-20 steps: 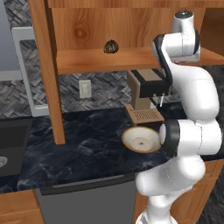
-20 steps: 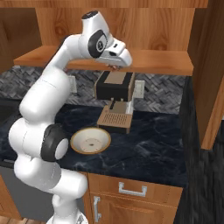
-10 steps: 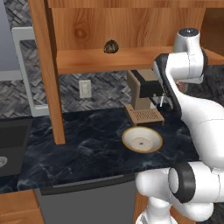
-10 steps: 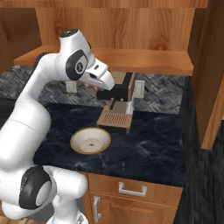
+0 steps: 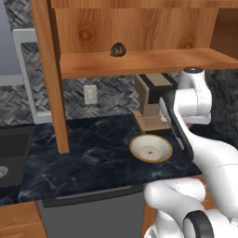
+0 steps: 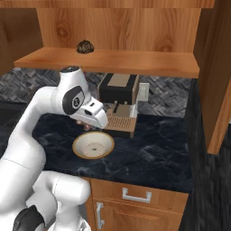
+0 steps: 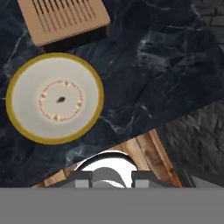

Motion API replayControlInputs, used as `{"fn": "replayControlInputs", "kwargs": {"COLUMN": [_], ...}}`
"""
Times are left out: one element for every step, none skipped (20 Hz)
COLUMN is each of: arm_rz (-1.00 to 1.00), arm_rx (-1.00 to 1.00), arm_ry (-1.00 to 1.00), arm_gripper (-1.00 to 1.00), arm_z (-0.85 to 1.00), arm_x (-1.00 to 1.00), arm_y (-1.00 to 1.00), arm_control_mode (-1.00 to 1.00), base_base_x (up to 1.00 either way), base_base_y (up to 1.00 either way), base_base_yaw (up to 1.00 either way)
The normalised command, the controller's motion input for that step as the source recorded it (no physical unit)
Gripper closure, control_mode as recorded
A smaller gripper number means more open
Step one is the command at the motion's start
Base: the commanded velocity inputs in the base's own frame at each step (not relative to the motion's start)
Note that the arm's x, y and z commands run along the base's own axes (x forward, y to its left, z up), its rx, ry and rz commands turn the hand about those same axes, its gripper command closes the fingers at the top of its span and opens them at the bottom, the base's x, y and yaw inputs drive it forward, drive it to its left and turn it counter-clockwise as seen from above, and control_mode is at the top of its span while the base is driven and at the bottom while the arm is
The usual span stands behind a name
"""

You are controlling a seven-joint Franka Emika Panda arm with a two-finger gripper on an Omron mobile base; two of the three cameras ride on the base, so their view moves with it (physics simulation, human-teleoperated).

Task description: Pick the mushroom from the cabinet and place it in the bowl. Then pick the bowl and place it in the sink. Then turn on the sink facuet.

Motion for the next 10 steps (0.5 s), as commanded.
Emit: {"fn": "replayControlInputs", "kwargs": {"arm_rz": [0.06, 0.05, 0.07, 0.08, 0.08, 0.09, 0.09, 0.1, 0.1, 0.1], "arm_rx": [0.04, 0.01, 0.02, 0.0, 0.0, 0.0, 0.0, 0.0, 0.0, 0.0], "arm_ry": [0.33, 0.33, 0.3, 0.3, 0.3, 0.31, 0.3, 0.28, 0.27, 0.25], "arm_gripper": [1.0, 1.0, 1.0, 1.0, 1.0, 1.0, 1.0, 1.0, 1.0, 1.0], "arm_z": [-1.0, -1.0, -1.0, -1.0, -1.0, -1.0, -1.0, -1.0, -1.0, -1.0], "arm_x": [0.4, 0.73, 0.77, 0.81, 0.9, 0.91, 0.89, 0.86, 0.86, 0.85], "arm_y": [0.05, 0.09, 0.0, 0.0, 0.01, 0.09, 0.11, 0.15, 0.2, 0.26], "arm_control_mode": [-1.0, -1.0, -1.0, -1.0, -1.0, -1.0, -1.0, -1.0, -1.0, -1.0], "base_base_x": [0.0, 0.0, 0.0, 0.0, 0.0, 0.0, 0.0, 0.0, 0.0, 0.0], "base_base_y": [0.0, 0.0, 0.0, 0.0, 0.0, 0.0, 0.0, 0.0, 0.0, 0.0], "base_base_yaw": [0.0, 0.0, 0.0, 0.0, 0.0, 0.0, 0.0, 0.0, 0.0, 0.0]}}
